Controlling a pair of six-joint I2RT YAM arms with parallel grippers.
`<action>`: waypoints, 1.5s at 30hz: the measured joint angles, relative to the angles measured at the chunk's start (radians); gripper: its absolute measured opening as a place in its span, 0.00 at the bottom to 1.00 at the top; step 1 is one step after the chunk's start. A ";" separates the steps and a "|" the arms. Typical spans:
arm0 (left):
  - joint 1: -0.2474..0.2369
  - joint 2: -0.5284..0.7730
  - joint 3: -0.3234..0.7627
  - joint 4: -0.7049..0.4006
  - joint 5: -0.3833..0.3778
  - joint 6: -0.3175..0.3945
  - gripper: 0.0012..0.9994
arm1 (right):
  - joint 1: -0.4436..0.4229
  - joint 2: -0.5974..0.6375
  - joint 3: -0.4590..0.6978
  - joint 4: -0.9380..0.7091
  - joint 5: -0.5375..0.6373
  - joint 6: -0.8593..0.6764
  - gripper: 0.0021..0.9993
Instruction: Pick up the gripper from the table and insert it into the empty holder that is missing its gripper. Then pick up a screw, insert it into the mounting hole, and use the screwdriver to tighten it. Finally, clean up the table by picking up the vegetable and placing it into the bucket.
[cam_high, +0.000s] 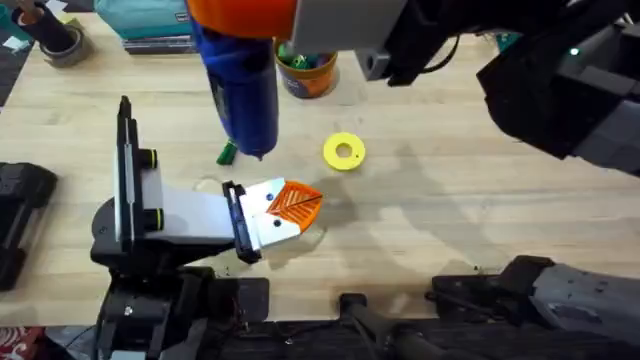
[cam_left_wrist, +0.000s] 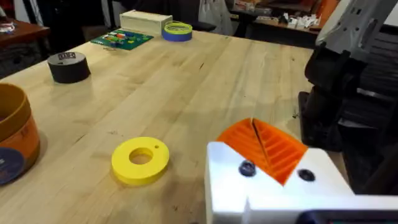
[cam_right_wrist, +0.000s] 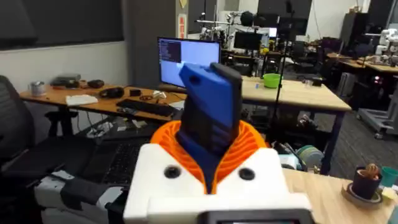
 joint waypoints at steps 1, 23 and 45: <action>0.000 0.000 0.000 0.000 0.000 0.000 0.01 | 0.004 0.000 0.000 0.000 -0.001 -0.005 0.02; 0.000 0.000 0.000 0.000 0.000 0.000 0.01 | 0.018 0.013 -0.063 0.030 -0.042 -0.083 0.02; 0.000 0.000 0.000 0.000 0.000 0.000 0.01 | 0.038 0.045 -0.064 0.030 -0.144 -0.142 0.02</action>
